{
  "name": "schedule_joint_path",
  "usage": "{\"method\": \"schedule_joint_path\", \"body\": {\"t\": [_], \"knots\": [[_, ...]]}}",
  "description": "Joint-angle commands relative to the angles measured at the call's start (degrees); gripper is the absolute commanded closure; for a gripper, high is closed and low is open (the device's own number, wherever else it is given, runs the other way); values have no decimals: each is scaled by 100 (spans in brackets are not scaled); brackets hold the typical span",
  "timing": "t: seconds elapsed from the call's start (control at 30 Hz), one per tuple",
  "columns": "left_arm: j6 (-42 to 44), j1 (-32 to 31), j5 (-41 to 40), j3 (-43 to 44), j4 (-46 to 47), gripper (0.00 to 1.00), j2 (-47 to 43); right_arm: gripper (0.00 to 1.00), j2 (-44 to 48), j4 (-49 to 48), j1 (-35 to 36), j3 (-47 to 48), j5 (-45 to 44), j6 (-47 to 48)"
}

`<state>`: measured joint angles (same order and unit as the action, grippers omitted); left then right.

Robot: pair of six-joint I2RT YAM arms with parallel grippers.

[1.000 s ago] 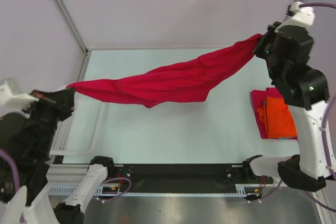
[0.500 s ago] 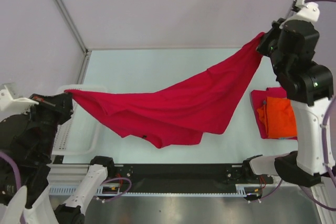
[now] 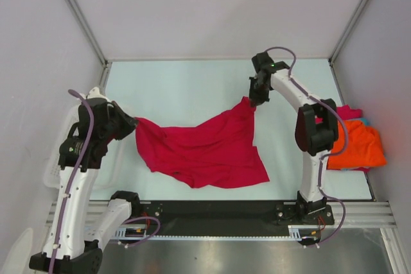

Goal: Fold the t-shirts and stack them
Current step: Flatten out the tshirt

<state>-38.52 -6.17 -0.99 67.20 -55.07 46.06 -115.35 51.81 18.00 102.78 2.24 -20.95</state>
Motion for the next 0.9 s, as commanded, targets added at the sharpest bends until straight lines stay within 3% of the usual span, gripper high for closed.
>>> {"method": "schedule_joint_path", "body": {"t": [0.0,0.03,0.07,0.17,0.4,0.87], "knots": [[-112,46,267,-163,524,100,-168,100,22,-259,107,163,452,3],[-77,46,197,-163,497,100,-159,97,-5,-320,107,181,548,-6],[-68,46,179,-155,488,100,-168,85,4,-338,107,198,593,-6],[-50,55,143,-119,471,100,-159,71,144,-417,116,172,699,30],[-15,55,161,-198,532,100,-89,54,1092,-584,160,-661,954,29],[47,55,442,-330,743,100,69,58,3579,-840,704,-3993,971,-612]]}}
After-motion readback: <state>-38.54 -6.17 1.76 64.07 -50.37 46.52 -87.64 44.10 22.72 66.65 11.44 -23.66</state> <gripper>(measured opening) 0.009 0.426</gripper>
